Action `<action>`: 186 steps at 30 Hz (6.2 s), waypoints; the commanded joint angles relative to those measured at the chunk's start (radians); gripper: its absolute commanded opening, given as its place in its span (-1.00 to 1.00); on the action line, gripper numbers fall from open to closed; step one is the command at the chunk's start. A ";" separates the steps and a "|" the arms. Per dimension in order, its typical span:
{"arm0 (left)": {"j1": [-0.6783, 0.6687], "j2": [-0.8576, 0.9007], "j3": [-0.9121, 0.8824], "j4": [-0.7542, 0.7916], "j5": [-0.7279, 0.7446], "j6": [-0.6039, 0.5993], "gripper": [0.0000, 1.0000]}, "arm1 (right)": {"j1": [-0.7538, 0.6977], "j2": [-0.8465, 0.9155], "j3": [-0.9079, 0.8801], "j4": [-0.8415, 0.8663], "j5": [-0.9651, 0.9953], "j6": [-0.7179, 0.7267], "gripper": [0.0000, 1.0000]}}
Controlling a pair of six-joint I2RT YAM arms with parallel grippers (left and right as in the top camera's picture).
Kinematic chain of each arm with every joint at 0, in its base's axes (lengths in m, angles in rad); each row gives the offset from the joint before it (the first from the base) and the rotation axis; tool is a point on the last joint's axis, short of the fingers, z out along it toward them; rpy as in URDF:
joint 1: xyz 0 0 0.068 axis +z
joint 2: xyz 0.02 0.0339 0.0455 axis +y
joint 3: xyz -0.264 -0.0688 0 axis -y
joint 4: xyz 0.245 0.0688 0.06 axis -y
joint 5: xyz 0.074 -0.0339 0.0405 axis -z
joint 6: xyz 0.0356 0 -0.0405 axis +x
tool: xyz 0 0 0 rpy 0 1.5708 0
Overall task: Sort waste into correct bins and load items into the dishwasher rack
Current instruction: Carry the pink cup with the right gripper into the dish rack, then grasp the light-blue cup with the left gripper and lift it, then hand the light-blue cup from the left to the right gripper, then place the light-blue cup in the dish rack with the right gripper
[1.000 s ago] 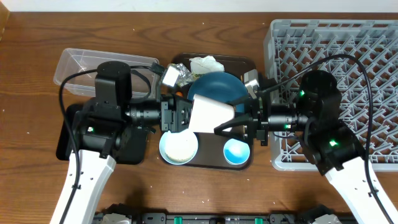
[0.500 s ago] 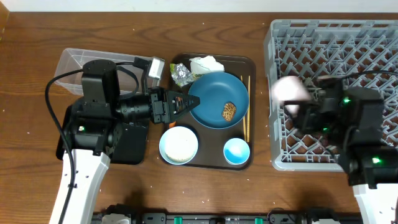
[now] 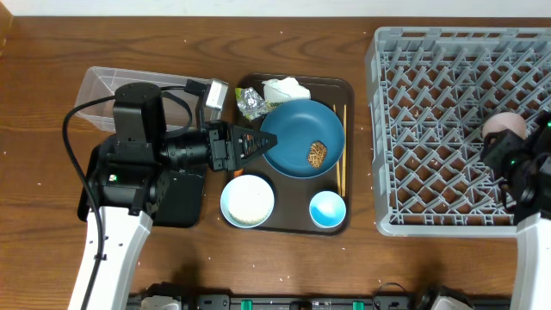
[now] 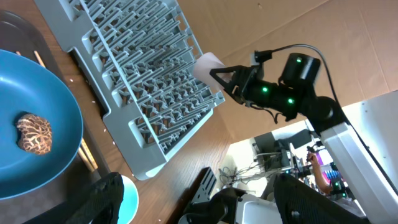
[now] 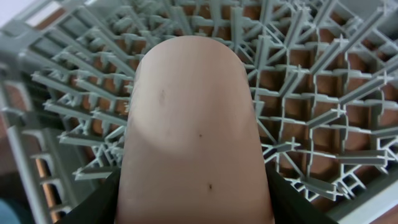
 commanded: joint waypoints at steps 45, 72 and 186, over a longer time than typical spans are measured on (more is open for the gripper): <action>-0.434 0.011 0.019 -0.280 -0.862 0.225 0.50 | 0.047 -0.067 0.154 -0.327 -0.430 -0.019 0.49; -0.758 0.504 0.019 -0.155 -1.140 0.043 -0.88 | 0.056 -0.063 0.154 -0.371 -0.422 -0.034 0.54; -0.018 0.083 0.108 0.160 0.184 -0.044 0.80 | 0.052 -0.171 0.154 -0.254 0.047 0.093 0.04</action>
